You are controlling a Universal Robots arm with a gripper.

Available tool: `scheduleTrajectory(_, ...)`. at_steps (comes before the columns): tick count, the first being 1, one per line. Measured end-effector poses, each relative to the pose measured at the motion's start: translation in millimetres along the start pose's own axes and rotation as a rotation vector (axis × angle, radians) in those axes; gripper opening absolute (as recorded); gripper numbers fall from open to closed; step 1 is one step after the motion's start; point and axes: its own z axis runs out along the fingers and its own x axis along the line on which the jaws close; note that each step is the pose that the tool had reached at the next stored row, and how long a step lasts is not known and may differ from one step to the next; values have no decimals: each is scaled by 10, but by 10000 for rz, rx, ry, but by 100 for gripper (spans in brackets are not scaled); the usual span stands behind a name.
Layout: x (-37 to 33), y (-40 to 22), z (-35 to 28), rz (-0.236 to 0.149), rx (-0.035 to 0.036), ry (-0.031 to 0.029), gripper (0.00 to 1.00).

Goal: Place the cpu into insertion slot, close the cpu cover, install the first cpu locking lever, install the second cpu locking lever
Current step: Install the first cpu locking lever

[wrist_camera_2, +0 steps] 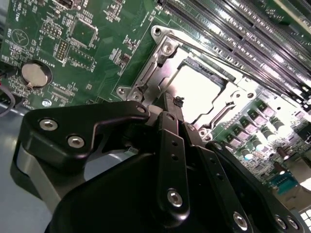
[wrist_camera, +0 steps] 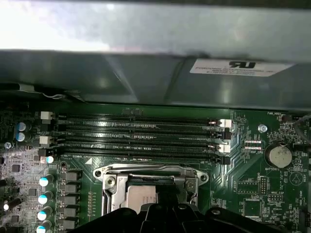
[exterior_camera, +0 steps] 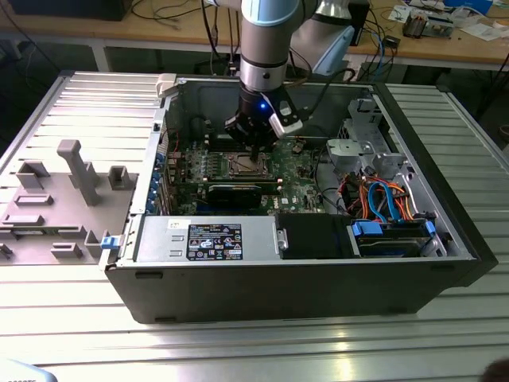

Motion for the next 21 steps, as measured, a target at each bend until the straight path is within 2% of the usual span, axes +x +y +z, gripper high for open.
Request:
scheduleTrajectory(9,-1,2,-102,-2,-1,-1,11)
scheduleTrajectory(12,-1,4,-181,-2,-2,-2,11)
scheduleTrajectory(19,-1,11,-416,-2,-1,-1,11)
scheduleTrajectory(21,-2,12,-453,-2,-2,-2,11)
